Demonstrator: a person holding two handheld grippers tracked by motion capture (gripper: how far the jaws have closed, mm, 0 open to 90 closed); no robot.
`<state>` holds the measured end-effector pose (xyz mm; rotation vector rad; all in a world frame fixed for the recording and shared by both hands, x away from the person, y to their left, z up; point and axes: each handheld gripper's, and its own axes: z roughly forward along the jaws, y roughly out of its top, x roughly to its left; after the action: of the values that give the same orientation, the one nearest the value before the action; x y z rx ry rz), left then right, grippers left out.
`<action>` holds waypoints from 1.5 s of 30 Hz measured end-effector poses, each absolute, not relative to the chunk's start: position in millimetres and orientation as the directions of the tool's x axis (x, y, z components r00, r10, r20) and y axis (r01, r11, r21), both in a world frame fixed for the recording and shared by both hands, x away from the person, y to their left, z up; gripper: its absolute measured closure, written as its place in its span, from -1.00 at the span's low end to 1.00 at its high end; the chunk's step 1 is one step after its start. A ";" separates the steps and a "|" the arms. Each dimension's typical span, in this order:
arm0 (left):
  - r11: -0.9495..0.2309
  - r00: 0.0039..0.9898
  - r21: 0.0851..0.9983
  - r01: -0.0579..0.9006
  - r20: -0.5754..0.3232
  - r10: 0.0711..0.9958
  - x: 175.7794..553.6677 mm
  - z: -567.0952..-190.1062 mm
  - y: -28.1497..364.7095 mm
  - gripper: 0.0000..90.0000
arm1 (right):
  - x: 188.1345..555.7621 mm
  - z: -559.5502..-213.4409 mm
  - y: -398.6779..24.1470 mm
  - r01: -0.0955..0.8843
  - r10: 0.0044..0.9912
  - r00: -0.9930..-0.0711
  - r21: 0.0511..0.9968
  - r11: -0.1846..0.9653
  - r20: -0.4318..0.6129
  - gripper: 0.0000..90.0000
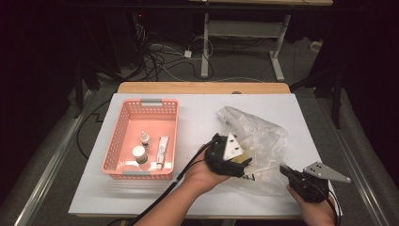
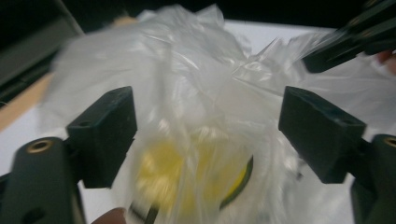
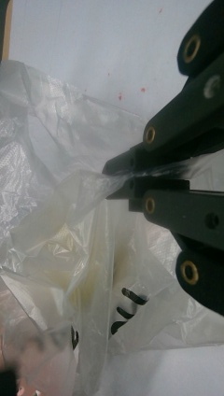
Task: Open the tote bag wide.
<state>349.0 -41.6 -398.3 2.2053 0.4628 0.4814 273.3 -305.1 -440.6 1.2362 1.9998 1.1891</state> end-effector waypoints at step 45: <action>-0.751 0.926 0.626 0.210 0.120 0.358 354.2 -445.1 -70.2 0.83 | 271.1 -454.8 -344.6 0.485 0.904 -0.421 0.860 0.161 0.068 1.00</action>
<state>354.2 -70.2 -445.1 2.4433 0.4023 0.3071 271.1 -344.6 -454.8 1.3143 1.9757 1.1876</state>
